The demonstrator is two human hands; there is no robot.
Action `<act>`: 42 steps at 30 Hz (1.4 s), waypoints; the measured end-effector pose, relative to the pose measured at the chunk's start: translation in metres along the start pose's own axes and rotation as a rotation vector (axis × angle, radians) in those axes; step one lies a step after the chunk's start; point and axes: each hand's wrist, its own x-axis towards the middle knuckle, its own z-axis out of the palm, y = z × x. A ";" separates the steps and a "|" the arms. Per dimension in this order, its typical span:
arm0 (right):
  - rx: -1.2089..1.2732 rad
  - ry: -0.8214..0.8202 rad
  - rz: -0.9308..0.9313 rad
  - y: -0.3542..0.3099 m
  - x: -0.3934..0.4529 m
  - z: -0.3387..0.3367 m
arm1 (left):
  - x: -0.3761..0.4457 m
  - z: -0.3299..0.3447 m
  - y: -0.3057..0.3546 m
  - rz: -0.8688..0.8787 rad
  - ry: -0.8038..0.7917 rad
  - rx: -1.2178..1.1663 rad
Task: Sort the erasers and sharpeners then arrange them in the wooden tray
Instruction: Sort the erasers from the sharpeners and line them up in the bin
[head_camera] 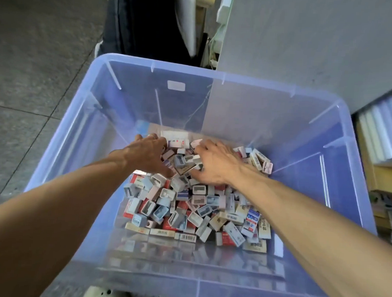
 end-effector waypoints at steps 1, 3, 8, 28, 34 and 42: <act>-0.027 -0.019 0.018 0.002 0.000 -0.004 | -0.001 -0.005 0.003 0.015 -0.008 0.008; -0.039 -0.060 0.042 0.001 0.007 -0.003 | 0.000 -0.006 0.001 0.021 -0.033 0.025; 0.126 -0.044 0.030 -0.001 0.004 -0.005 | 0.002 0.002 -0.003 0.042 -0.027 -0.007; 0.130 -0.019 -0.177 -0.004 -0.015 -0.026 | -0.055 -0.014 0.005 -0.001 0.014 0.012; 0.053 -0.048 -0.346 -0.026 0.045 -0.008 | -0.028 0.009 -0.003 -0.104 -0.108 -0.189; -0.162 -0.057 -0.397 -0.028 0.054 -0.011 | -0.024 0.007 -0.003 -0.042 -0.167 -0.269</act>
